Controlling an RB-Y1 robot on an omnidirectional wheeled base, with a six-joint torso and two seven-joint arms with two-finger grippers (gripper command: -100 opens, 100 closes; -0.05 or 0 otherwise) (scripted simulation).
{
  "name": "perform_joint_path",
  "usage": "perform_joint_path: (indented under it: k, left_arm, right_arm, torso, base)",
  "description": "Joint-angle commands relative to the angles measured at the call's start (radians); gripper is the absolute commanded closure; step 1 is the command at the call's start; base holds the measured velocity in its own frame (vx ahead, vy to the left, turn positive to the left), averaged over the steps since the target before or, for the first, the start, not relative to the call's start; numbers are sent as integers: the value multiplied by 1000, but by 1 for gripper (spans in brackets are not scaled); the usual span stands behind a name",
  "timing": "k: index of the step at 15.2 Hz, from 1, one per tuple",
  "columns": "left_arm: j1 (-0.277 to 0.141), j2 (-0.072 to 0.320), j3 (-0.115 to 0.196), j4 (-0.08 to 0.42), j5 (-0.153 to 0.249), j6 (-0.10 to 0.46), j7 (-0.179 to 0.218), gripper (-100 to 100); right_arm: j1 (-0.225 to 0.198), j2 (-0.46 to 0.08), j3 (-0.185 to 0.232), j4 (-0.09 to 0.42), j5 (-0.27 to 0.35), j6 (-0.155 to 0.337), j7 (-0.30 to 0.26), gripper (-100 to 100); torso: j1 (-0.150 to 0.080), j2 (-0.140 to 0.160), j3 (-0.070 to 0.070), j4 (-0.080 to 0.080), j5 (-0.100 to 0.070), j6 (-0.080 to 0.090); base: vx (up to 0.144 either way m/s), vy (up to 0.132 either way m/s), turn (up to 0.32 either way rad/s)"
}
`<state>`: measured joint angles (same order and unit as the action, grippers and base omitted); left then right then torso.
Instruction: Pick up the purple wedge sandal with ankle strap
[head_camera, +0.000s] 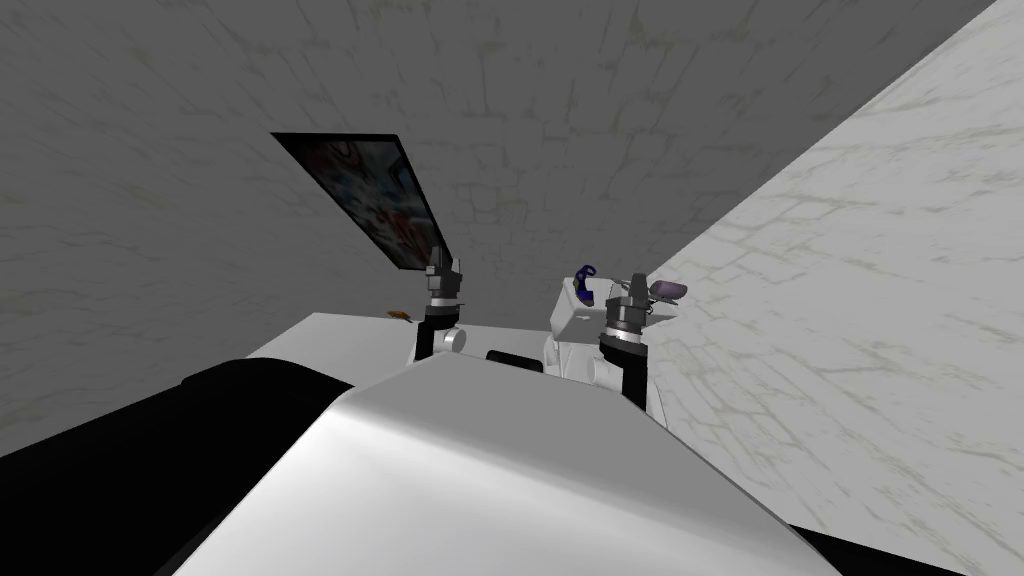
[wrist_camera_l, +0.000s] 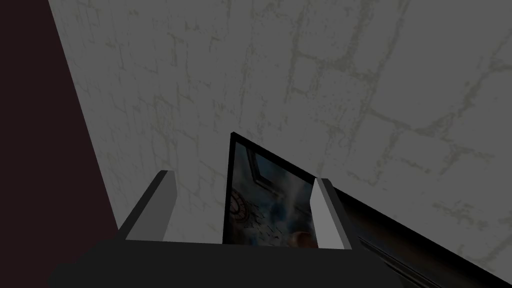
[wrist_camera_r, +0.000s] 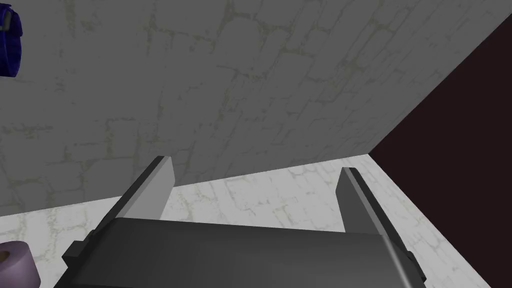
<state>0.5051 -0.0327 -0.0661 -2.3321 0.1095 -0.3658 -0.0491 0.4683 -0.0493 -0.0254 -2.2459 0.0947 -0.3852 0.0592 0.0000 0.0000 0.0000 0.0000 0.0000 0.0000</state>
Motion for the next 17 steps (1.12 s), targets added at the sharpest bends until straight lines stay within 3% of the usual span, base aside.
perform_joint_path:
  k: [1,6,16,17]
  left_arm:
    - [0,0,0,0,0,0,0,0]
    - [0,0,0,0,0,0,0,0]
    - [0,0,0,0,0,0,0,0]
    - [0,0,0,0,0,0,0,0]
  right_arm:
    - [2,-33,-4,1,18,2,19,-100]
    - [13,-112,-20,3,102,9,108,-100]
    - [30,-195,-47,8,240,21,252,-100]
    - [35,-212,-54,9,272,24,286,-100]
  torso:
    - [0,0,0,0,0,0]
    - [0,-3,-2,-1,0,0]
    - [0,-3,-2,-1,0,0]
    - [0,-3,-2,-1,0,0]
  base:
    - [10,1,-6]
    - [41,6,-17]
    - [44,6,-16]
    - [48,10,-13]
